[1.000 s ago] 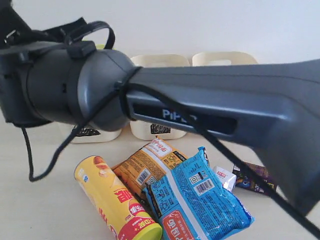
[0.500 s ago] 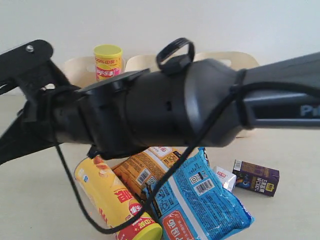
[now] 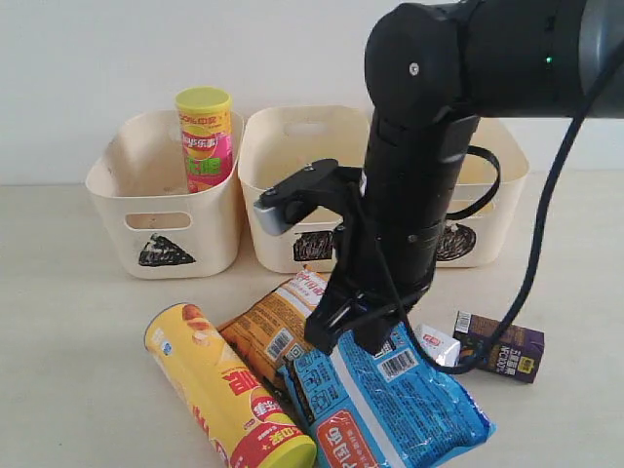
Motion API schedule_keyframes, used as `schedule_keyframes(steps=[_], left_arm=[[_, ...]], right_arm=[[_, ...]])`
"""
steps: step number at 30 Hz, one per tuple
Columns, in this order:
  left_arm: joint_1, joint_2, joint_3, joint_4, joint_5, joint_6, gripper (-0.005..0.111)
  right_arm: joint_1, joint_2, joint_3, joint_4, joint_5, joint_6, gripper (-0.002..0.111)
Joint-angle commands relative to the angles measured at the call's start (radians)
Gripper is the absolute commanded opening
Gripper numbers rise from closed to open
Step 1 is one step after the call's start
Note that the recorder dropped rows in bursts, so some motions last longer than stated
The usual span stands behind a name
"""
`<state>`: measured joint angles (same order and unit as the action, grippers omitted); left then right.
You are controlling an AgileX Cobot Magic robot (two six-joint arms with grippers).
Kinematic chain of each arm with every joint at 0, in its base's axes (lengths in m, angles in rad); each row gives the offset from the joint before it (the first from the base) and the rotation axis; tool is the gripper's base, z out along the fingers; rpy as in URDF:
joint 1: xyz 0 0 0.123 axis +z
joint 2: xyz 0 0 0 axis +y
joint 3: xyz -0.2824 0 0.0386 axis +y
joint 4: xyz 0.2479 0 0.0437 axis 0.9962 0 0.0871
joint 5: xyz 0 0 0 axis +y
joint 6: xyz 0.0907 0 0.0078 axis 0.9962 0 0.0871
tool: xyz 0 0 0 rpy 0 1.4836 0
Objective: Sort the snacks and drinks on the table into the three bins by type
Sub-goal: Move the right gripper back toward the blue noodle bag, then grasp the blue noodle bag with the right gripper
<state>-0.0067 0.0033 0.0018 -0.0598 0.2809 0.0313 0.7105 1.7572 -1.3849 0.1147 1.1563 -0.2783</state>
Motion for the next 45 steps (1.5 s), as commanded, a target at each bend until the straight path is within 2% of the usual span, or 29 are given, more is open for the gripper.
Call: schedule_keyframes(steps=[1, 9, 13, 15, 17, 22, 23, 31, 39, 41, 45], left_arm=[[-0.003, -0.003, -0.002, -0.003, -0.010, 0.002, 0.004], [-0.003, -0.003, -0.002, -0.003, -0.010, 0.002, 0.004], [-0.003, -0.003, -0.002, -0.003, -0.010, 0.002, 0.004], [-0.003, -0.003, -0.002, -0.003, -0.010, 0.002, 0.004], [-0.003, -0.003, -0.002, -0.003, -0.010, 0.002, 0.004], [-0.003, -0.003, -0.002, -0.003, -0.010, 0.002, 0.004], [-0.003, -0.003, -0.002, -0.003, -0.010, 0.002, 0.004], [-0.003, -0.003, -0.002, -0.003, -0.010, 0.002, 0.004], [-0.003, -0.003, -0.002, -0.003, -0.010, 0.002, 0.004], [-0.003, -0.003, -0.002, -0.003, -0.010, 0.002, 0.004], [-0.003, -0.003, -0.002, -0.003, -0.010, 0.002, 0.004]], right_arm=[[-0.101, -0.054, 0.046, 0.056, 0.015, -0.029, 0.000], [-0.406, -0.163, 0.241, 0.379, -0.125, -0.276, 0.000], [-0.459, -0.149, 0.302, 0.437, -0.203, -0.315, 0.000], [-0.460, -0.130, 0.320, 0.443, -0.221, -0.315, 0.005], [-0.460, -0.111, 0.326, 0.467, -0.226, -0.320, 0.020], [-0.449, -0.070, 0.326, 0.554, -0.208, -0.388, 0.078], [-0.442, -0.070, 0.326, 0.560, -0.208, -0.392, 0.081], [-0.330, 0.018, 0.327, 0.559, -0.285, -0.426, 0.077], [-0.327, 0.082, 0.327, 0.561, -0.314, -0.426, 0.075], [-0.327, 0.079, 0.327, 0.561, -0.295, -0.431, 0.067], [-0.327, 0.078, 0.325, 0.561, -0.250, -0.434, 0.039]])
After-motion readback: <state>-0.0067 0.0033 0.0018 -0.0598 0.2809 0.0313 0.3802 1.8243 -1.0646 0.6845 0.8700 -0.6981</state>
